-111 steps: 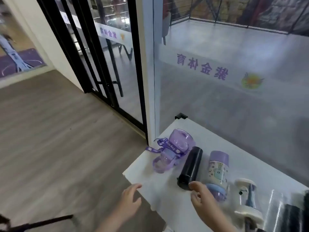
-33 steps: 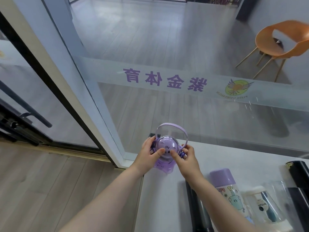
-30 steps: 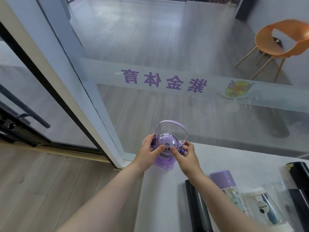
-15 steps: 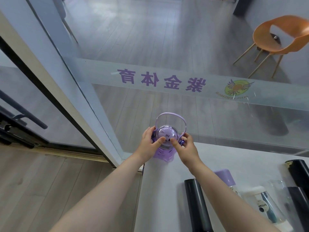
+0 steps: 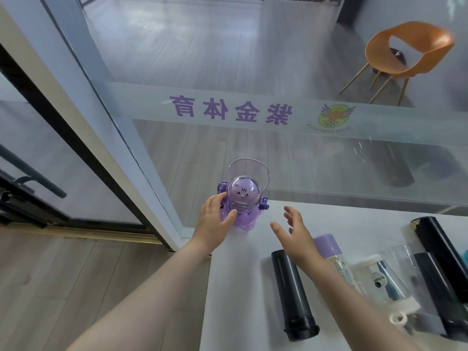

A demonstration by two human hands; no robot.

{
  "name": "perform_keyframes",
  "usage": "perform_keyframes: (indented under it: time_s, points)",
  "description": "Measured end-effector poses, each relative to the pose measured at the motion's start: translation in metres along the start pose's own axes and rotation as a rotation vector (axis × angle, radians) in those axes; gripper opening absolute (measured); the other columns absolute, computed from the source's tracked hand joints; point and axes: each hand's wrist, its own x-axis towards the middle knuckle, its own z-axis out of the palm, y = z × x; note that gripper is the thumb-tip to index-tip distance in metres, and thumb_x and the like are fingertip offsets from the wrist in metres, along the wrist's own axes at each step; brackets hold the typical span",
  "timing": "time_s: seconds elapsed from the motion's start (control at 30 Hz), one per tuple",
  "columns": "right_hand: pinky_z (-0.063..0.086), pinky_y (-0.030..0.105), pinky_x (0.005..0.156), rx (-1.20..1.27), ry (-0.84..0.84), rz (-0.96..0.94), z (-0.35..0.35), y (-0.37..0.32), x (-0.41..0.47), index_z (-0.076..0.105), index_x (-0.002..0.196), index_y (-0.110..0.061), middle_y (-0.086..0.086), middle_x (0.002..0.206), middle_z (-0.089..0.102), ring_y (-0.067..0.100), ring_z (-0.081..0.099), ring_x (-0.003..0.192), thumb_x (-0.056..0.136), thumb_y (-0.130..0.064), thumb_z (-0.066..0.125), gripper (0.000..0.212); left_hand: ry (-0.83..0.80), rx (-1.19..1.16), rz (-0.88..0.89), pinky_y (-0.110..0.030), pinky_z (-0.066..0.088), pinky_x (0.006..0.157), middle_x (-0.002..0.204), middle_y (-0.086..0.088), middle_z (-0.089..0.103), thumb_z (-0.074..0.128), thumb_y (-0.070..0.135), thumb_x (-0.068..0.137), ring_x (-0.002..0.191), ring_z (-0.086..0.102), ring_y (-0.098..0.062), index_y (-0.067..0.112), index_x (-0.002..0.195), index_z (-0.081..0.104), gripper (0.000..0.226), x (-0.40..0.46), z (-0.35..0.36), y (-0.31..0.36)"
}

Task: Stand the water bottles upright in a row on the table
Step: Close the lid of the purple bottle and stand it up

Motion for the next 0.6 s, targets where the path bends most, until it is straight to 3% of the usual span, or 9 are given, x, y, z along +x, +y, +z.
perform_keyframes:
  time_s: [0.13, 0.4, 0.6]
  points:
    - [0.034, 0.033, 0.107, -0.026, 0.021, 0.082, -0.009, 0.038, -0.037, 0.035, 0.140, -0.024, 0.000, 0.144, 0.043, 0.017, 0.038, 0.134, 0.092, -0.025, 0.059, 0.054, -0.087, 0.012, -0.044, -0.037, 0.035, 0.110, 0.134, 0.000, 0.044, 0.057, 0.025, 0.093, 0.123, 0.044, -0.021, 0.017, 0.139, 0.042, 0.049, -0.035, 0.018, -0.004]
    - [0.039, 0.040, 0.106, -0.143, 0.030, 0.235, -0.014, 0.108, -0.105, 0.040, 0.135, -0.025, -0.007, 0.136, 0.048, 0.011, 0.046, 0.124, 0.087, -0.023, 0.061, 0.052, -0.404, -0.039, -0.209, -0.033, 0.037, 0.110, 0.139, 0.006, 0.044, 0.054, 0.029, 0.094, 0.121, 0.046, -0.010, 0.026, 0.138, 0.040, 0.046, -0.105, 0.079, -0.019]
    - [0.043, 0.030, 0.097, -0.041, 0.007, 0.281, -0.018, 0.132, -0.131, 0.040, 0.134, -0.020, 0.001, 0.125, 0.048, 0.015, 0.049, 0.114, 0.087, -0.021, 0.066, 0.054, -0.524, -0.065, -0.287, -0.028, 0.037, 0.107, 0.143, 0.007, 0.043, 0.056, 0.032, 0.093, 0.129, 0.043, -0.011, 0.026, 0.141, 0.037, 0.051, -0.148, 0.114, -0.009]
